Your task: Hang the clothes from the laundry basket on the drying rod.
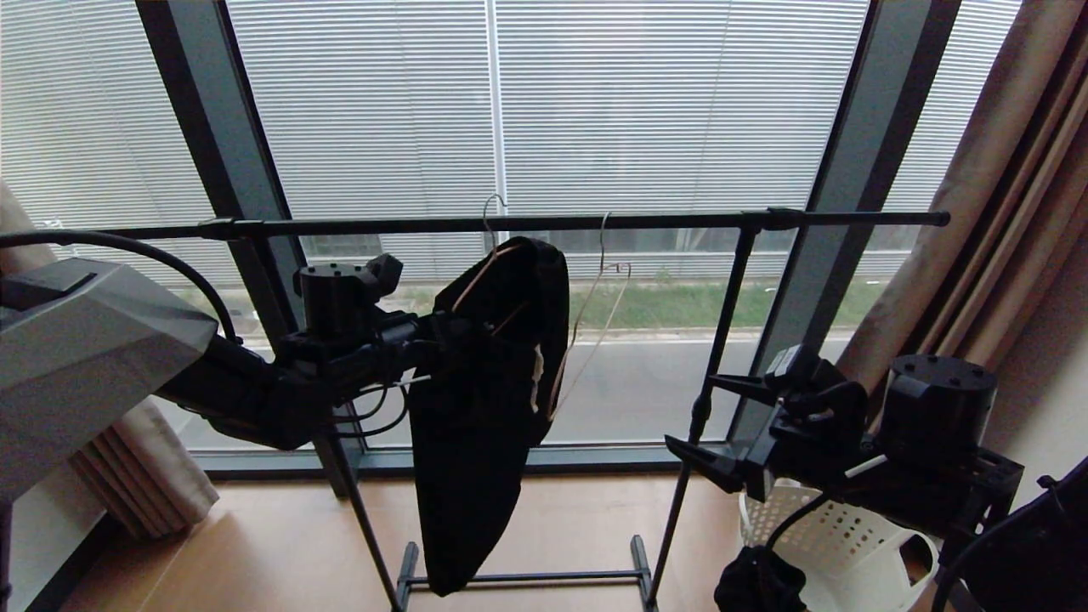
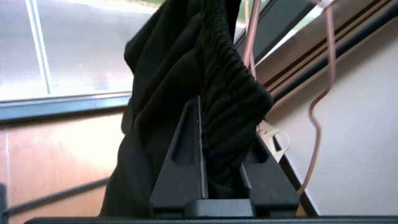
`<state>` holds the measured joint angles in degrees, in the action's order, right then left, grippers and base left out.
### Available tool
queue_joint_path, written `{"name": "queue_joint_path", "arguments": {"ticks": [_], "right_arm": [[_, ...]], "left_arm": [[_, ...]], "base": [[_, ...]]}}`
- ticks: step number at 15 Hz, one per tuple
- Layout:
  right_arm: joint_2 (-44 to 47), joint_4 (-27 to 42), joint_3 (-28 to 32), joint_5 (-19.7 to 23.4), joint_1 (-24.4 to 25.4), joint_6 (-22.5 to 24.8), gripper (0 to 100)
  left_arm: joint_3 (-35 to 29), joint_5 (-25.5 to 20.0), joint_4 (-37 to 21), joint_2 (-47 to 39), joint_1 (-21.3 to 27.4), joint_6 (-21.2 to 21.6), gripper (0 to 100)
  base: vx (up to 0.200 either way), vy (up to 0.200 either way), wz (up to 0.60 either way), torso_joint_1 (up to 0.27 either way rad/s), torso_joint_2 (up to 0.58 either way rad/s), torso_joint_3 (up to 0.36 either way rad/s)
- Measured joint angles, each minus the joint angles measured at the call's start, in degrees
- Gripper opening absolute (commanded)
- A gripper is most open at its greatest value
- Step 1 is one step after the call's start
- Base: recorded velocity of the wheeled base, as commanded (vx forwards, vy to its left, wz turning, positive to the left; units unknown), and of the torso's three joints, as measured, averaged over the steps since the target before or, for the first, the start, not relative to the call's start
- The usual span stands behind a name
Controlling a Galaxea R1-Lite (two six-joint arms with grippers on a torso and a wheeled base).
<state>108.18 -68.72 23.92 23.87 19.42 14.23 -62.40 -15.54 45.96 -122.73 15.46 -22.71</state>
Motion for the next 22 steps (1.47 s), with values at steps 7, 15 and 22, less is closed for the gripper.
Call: {"name": "queue_joint_path", "arguments": {"ticks": [7, 15, 22], "right_arm": [[0.3, 0.0, 0.0, 0.0, 0.0, 0.0, 100], [-4.6, -2.3, -4.1, -0.5, -0.2, -0.1, 100], [-27.2, 4.8, -22.1, -7.4, -2.7, -1.2, 100]], "left_arm": [[-0.1, 0.0, 0.1, -1.2, 0.3, 0.0, 100], [11.5, 0.0, -0.1, 8.1, 0.2, 8.4, 100], [39.0, 0.0, -0.1, 34.7, -0.2, 16.1, 100]], "base": [[0.0, 0.0, 0.0, 0.0, 0.0, 0.0], [0.0, 0.0, 0.0, 0.0, 0.0, 0.0], [0.0, 0.0, 0.0, 0.0, 0.0, 0.0]]}}
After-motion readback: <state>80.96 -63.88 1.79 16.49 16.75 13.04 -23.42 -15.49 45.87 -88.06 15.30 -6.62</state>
